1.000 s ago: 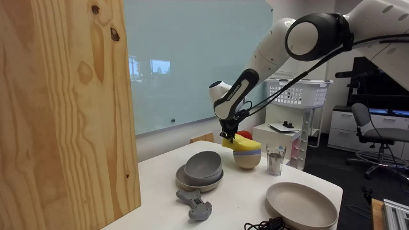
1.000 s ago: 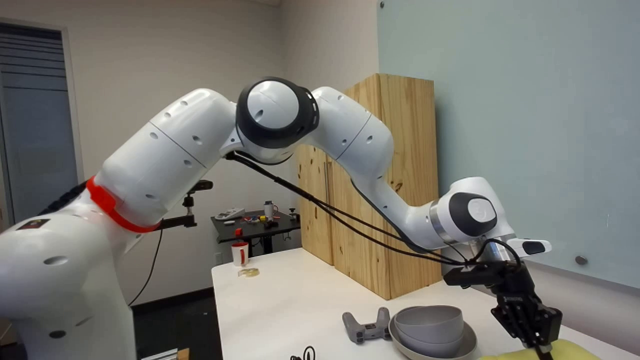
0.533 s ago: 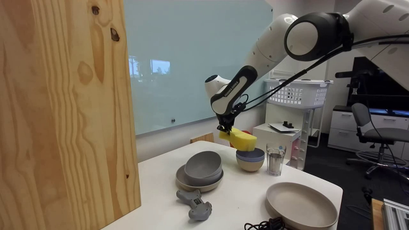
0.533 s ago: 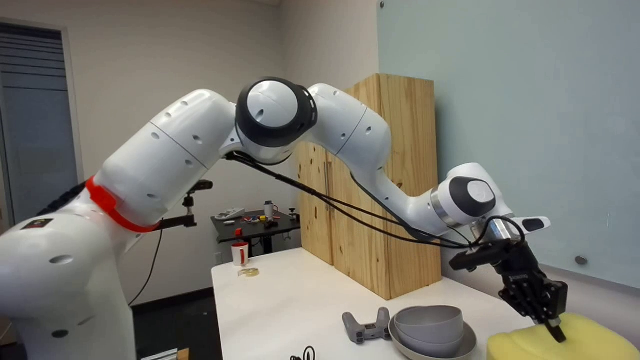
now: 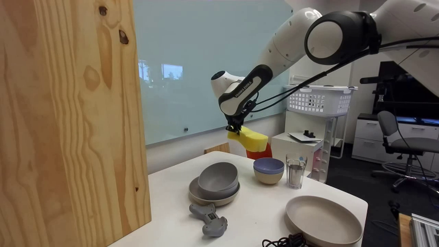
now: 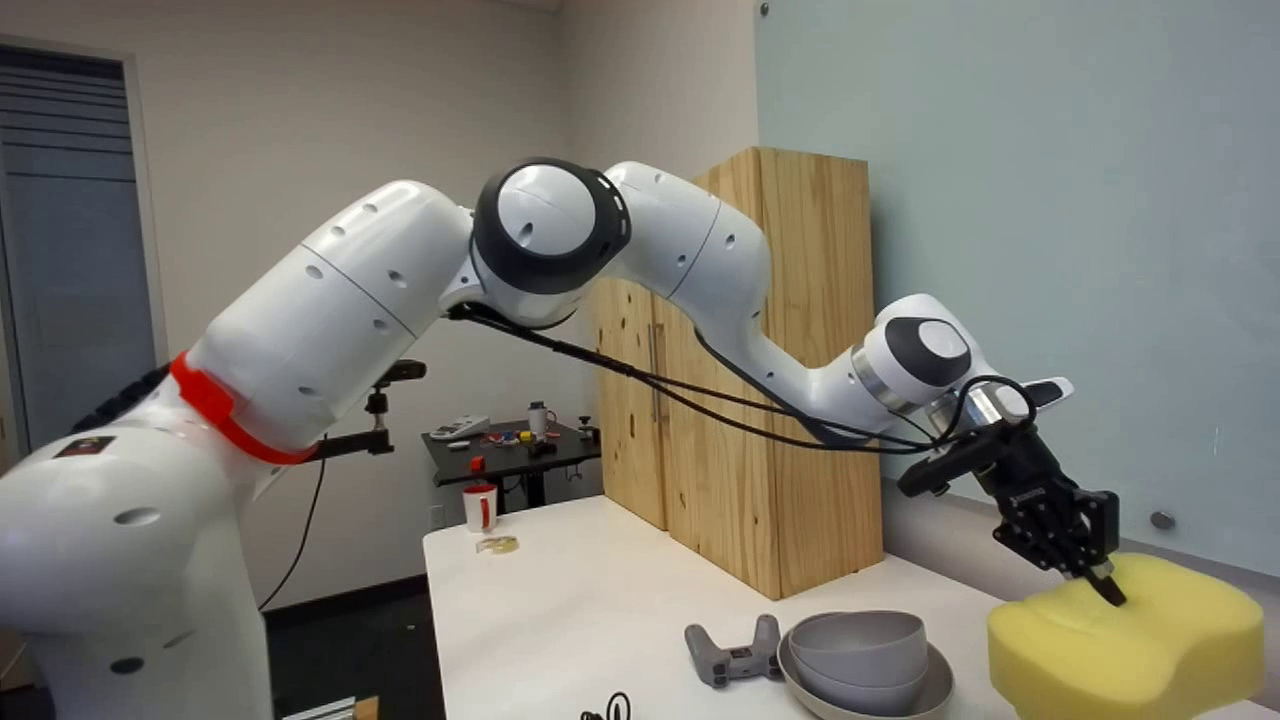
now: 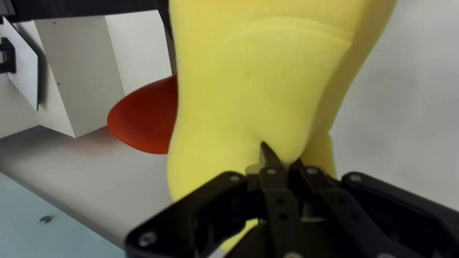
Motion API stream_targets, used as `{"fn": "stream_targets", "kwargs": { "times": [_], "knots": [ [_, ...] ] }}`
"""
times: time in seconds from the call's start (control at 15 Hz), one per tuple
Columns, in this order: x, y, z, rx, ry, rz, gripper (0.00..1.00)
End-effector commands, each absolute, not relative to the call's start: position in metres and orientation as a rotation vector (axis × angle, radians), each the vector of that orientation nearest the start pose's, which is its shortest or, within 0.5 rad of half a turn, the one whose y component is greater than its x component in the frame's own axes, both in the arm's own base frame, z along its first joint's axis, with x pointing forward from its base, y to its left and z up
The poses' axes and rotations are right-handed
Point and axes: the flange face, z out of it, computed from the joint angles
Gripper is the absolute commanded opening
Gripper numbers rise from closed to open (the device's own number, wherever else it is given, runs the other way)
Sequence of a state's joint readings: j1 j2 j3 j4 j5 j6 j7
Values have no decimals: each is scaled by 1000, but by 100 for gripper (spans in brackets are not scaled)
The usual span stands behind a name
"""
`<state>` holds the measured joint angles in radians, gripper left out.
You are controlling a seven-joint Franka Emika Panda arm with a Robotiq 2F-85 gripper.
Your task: Remove the sponge from the bowl
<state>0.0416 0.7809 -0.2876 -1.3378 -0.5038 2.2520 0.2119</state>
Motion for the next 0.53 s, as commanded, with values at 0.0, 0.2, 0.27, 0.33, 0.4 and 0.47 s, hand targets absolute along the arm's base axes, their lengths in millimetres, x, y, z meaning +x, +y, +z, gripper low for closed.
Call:
{"fn": "stream_targets", "kwargs": {
  "times": [0.0,0.2,0.27,0.33,0.4,0.47],
  "knots": [
    [754,-115,310,2555,49,328,2],
    [760,-97,328,2598,101,511,2],
    [759,-93,334,2610,116,576,2],
    [757,-93,338,2617,126,633,2],
    [754,-96,339,2632,131,678,2],
    [752,-99,339,2647,132,710,2]
  ]
}}
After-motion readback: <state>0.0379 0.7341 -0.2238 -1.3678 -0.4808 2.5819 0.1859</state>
